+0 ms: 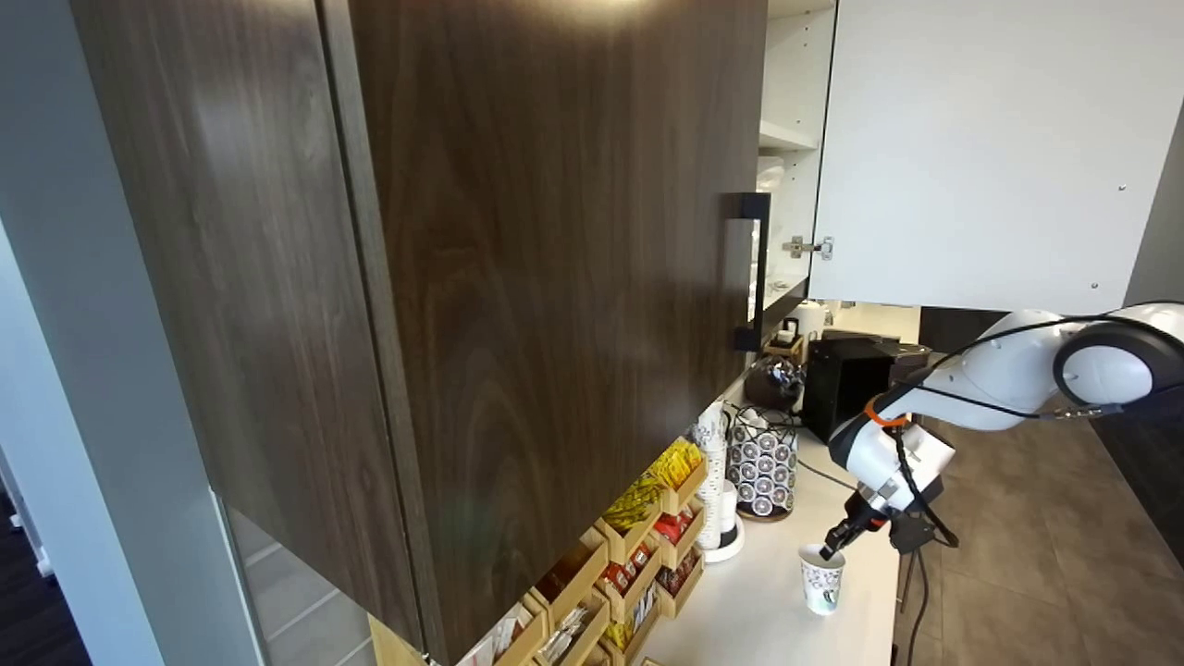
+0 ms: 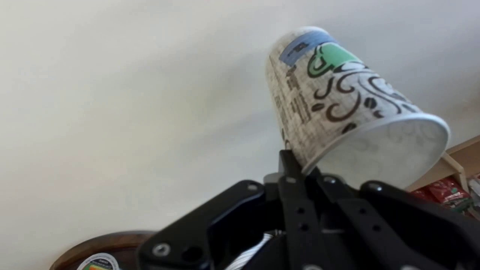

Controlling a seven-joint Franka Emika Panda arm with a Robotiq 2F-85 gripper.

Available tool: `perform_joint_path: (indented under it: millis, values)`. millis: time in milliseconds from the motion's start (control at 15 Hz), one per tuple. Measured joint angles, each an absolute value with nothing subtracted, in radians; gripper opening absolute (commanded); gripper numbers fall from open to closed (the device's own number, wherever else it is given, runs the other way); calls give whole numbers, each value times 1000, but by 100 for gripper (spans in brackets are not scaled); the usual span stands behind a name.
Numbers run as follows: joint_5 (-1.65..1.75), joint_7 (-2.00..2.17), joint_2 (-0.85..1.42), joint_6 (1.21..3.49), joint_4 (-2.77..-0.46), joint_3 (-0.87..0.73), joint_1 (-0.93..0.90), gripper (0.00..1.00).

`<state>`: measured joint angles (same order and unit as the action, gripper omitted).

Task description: Remove the coffee cup from the bottom shelf of the upper cabinet and put it on the counter

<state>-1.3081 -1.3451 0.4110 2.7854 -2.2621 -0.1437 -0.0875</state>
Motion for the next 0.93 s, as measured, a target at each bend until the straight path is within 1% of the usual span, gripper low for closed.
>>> perform_joint_path:
  millis: [67,133,200,267,467,667,800,867,933]
  values:
    - [-1323,-1359,427,2795,-2251,-142,-87,4]
    - [-1338,-1373,441,2804,-2241,-140,-87,30]
    - [-1352,-1385,453,2807,-2230,-138,-87,31]
    - [-1364,-1396,462,2807,-2220,-137,-86,36]
    - [-1393,-1428,472,2807,-2199,-133,-83,58]
    - [-1401,-1449,449,2807,-2196,-137,-77,82]
    - [-1396,-1451,414,2807,-2204,-144,-77,95]
    - [-1384,-1444,392,2807,-2214,-147,-77,100]
    - [-1362,-1430,367,2804,-2227,-150,-78,100]
